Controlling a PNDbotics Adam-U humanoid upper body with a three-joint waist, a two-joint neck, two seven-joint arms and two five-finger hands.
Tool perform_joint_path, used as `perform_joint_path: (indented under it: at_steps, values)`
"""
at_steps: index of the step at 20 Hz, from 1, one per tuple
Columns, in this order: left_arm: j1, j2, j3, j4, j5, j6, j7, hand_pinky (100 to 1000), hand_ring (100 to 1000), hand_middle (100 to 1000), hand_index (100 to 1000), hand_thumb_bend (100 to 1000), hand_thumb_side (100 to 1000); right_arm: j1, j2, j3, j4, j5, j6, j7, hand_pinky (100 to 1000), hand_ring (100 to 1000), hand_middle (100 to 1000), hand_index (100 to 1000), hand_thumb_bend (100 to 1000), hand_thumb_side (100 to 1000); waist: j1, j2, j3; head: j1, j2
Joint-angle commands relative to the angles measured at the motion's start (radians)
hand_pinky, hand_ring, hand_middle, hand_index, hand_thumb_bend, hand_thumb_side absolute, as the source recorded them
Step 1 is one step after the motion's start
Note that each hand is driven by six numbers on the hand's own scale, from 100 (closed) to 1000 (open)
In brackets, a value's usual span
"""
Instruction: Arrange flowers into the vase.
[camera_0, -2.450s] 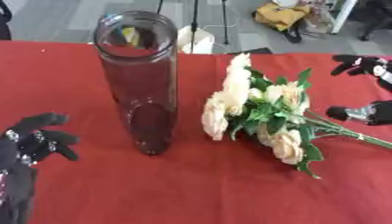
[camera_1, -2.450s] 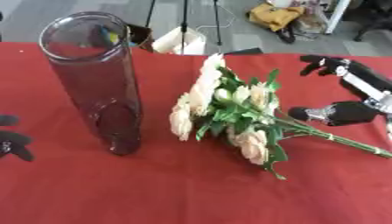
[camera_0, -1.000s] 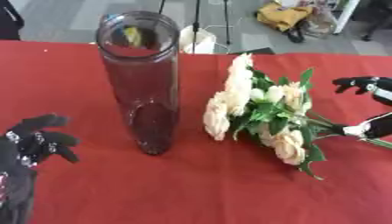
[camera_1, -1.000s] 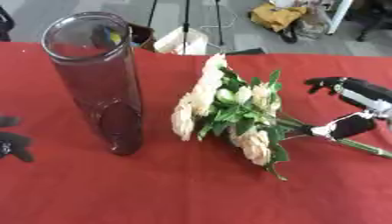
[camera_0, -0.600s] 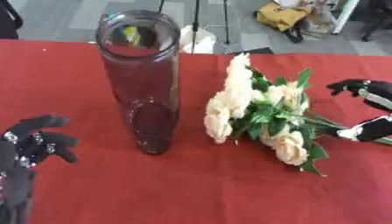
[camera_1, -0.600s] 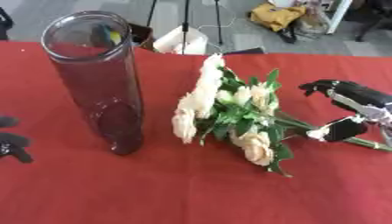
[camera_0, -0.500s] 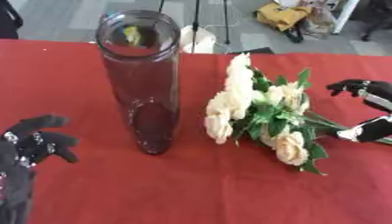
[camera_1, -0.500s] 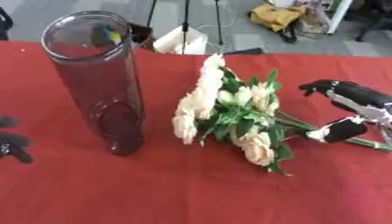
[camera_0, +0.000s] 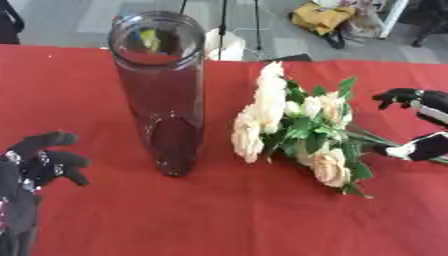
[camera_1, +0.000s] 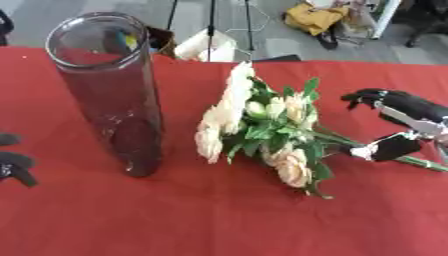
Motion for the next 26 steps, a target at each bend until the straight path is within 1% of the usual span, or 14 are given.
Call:
perform_joint_path:
  at_steps: [1, 6, 10, 13, 15, 17, 22, 25, 26]
  values:
    - [-0.001, 0.010, -0.009, -0.018, 0.001, 0.003, -0.001, 454, 599, 699, 807, 137, 1000, -0.014, -0.050, -0.021, -0.020, -0.031, 0.001, -0.003, 811, 1000, 771, 970, 407, 510, 0.000, -0.021, -0.004, 0.001, -0.008]
    - [-0.001, 0.010, -0.008, -0.018, 0.000, 0.004, -0.002, 454, 599, 700, 807, 138, 1000, -0.007, -0.056, -0.029, -0.024, -0.063, 0.004, -0.006, 811, 1000, 767, 969, 402, 533, -0.002, -0.020, -0.005, 0.004, -0.006]
    - [-0.001, 0.010, -0.008, -0.018, -0.001, 0.005, -0.001, 454, 599, 700, 807, 138, 1000, 0.005, -0.057, -0.033, -0.025, -0.080, 0.004, 0.001, 812, 1000, 766, 970, 407, 521, -0.004, -0.018, -0.005, 0.006, -0.006]
    - [-0.002, 0.010, -0.007, -0.018, -0.002, 0.006, -0.001, 454, 599, 700, 807, 137, 1000, 0.016, -0.058, -0.030, -0.030, -0.089, -0.007, 0.021, 813, 1000, 766, 969, 419, 490, -0.004, -0.016, -0.005, 0.007, -0.005]
    - [-0.002, 0.010, -0.007, -0.018, -0.002, 0.006, -0.001, 455, 599, 700, 807, 137, 1000, 0.022, -0.059, -0.028, -0.033, -0.093, -0.018, 0.038, 816, 1000, 771, 971, 443, 447, -0.003, -0.016, -0.005, 0.008, -0.005]
    - [-0.002, 0.010, -0.007, -0.018, -0.002, 0.006, -0.001, 455, 599, 700, 807, 137, 1000, 0.025, -0.061, -0.026, -0.036, -0.095, -0.030, 0.062, 823, 1000, 775, 975, 458, 424, -0.003, -0.017, -0.005, 0.008, -0.005]
    - [-0.001, 0.010, -0.007, -0.018, 0.000, 0.006, -0.002, 455, 600, 700, 807, 138, 1000, 0.028, -0.063, -0.025, -0.034, -0.118, -0.059, 0.123, 827, 1000, 776, 976, 486, 405, -0.001, -0.018, -0.006, 0.009, -0.006]
    - [-0.001, 0.009, -0.008, -0.018, 0.001, 0.006, -0.003, 455, 600, 700, 807, 138, 1000, 0.028, -0.061, -0.025, -0.035, -0.126, -0.065, 0.131, 824, 1000, 767, 971, 486, 411, -0.001, -0.017, -0.005, 0.009, -0.007]
    - [-0.001, 0.009, -0.008, -0.018, 0.001, 0.007, -0.003, 455, 600, 700, 807, 138, 1000, 0.027, -0.059, -0.024, -0.035, -0.127, -0.066, 0.130, 819, 1000, 756, 964, 478, 426, -0.001, -0.017, -0.005, 0.008, -0.007]
